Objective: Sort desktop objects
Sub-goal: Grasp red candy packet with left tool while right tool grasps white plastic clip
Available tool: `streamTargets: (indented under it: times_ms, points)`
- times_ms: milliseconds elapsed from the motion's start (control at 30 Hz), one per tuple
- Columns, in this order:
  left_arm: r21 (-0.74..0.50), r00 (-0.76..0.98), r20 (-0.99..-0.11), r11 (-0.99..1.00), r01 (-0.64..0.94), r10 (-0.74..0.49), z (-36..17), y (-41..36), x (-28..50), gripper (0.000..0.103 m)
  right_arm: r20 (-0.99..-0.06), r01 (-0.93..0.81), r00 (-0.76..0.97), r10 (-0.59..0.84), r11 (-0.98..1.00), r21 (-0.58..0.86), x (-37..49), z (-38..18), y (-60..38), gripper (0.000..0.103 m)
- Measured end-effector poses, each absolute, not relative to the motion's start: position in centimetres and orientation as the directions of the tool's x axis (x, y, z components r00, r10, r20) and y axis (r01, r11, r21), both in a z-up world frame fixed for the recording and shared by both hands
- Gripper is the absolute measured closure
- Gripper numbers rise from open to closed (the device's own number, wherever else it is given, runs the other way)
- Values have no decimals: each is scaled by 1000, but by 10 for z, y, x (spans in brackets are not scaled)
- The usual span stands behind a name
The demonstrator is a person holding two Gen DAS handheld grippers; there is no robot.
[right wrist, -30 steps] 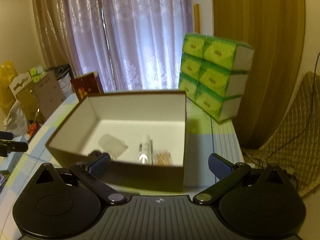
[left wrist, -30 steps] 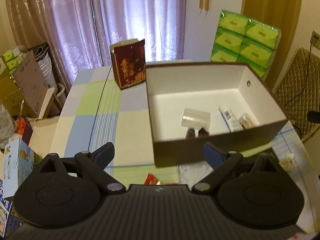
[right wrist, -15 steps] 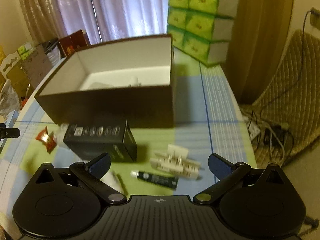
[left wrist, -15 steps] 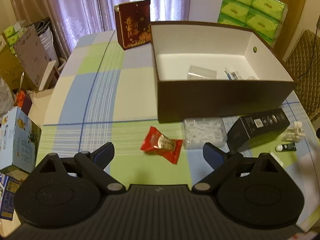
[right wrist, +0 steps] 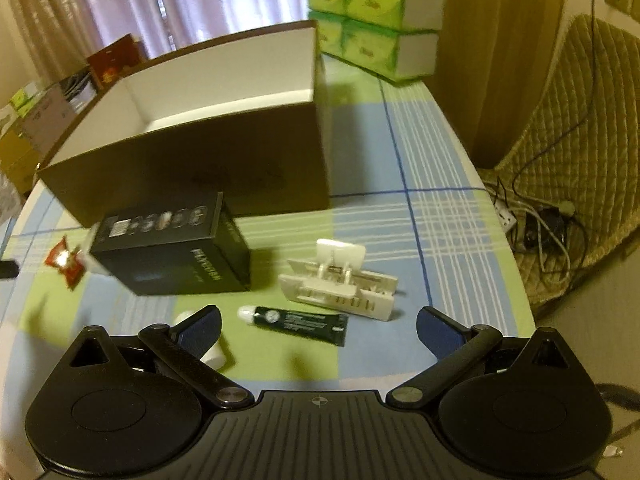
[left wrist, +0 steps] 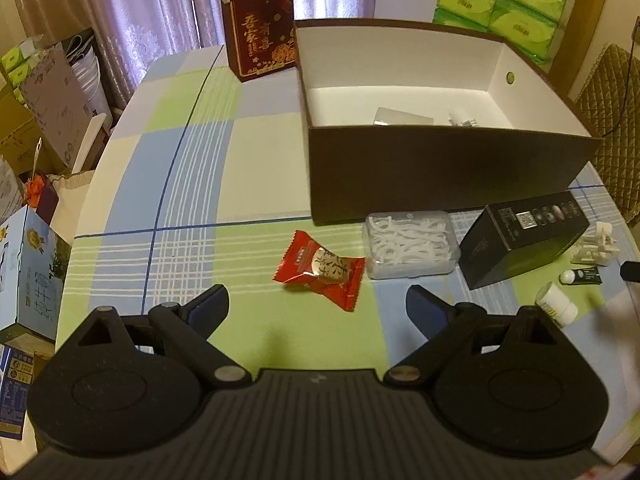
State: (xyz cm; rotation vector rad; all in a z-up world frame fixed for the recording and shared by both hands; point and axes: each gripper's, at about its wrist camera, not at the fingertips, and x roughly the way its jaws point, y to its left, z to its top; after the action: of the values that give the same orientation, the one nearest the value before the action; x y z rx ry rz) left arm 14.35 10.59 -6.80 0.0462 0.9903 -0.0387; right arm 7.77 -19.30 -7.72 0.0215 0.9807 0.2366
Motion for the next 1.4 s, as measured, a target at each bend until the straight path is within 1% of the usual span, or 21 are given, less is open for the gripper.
streamTargets:
  times_ms: [167,600,633,667,700,833,1100,1233,1333,1367,1400]
  points:
    - [28,544,-839,998,51,-5,-80,107,151,10,-814,-145,547,196,980,139,95,-92,-193,2]
    - [62,536,-844,993,99,-1,-107,103,170,10,-831,-128,545,109,991,46,123,-125,-175,2]
    - [63,536,-844,993,102,-1,-109,103,172,10,-832,-129,546,97,991,31,124,-126,-174,3]
    - [63,535,-845,992,107,-4,-110,103,173,10,-833,-135,545,91,991,20,125,-128,-173,8]
    - [64,534,-845,992,111,-5,-112,103,174,10,-836,-141,543,82,990,6,125,-130,-172,17]
    - [64,532,-846,989,131,-16,-117,103,178,10,-825,-142,563,56,989,-30,123,-130,-175,17]
    - [73,520,-853,980,184,-34,-130,105,186,10,-810,-79,584,48,997,2,126,-116,-197,17]
    - [85,527,-848,968,235,-53,-134,105,192,10,-812,-63,582,47,998,13,124,-113,-203,17]
    - [91,521,-851,958,271,-66,-140,105,198,13,-816,-58,577,43,998,12,123,-114,-205,17]
    - [97,519,-852,955,279,-65,-142,104,199,15,-817,-57,575,42,998,11,122,-114,-205,17]
    - [106,518,-853,951,290,-63,-144,104,201,21,-818,-56,573,41,998,10,121,-114,-205,17]
